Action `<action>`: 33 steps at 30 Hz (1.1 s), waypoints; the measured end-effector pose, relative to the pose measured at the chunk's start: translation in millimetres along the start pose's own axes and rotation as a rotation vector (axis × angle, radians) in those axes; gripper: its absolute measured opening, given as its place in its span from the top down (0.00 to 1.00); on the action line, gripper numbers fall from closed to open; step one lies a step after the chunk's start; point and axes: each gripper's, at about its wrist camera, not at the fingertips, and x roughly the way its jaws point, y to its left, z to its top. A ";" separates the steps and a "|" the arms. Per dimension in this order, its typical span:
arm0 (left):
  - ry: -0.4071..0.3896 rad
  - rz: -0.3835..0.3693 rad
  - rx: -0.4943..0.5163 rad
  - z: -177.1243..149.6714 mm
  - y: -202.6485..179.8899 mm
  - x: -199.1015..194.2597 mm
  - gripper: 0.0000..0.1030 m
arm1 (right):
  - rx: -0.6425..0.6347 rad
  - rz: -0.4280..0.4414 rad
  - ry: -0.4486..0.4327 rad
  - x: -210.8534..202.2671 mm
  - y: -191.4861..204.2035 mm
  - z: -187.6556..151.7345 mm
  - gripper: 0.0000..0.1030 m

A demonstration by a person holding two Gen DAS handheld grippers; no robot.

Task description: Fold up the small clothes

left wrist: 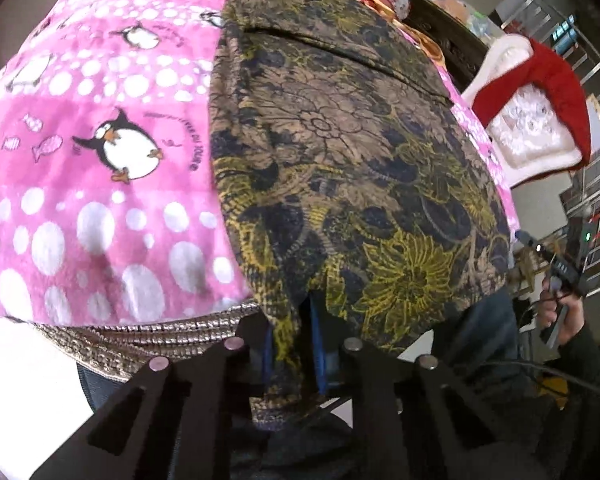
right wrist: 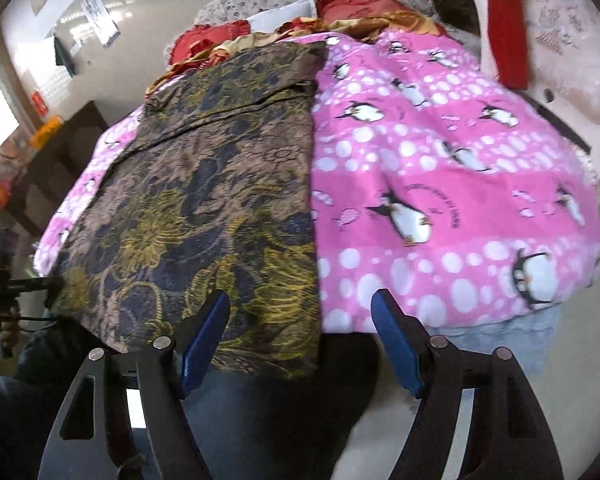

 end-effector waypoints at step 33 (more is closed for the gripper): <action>-0.078 -0.101 -0.083 7.8 18.9 -6.0 0.97 | 0.050 0.405 0.041 33.2 -28.0 -8.1 1.00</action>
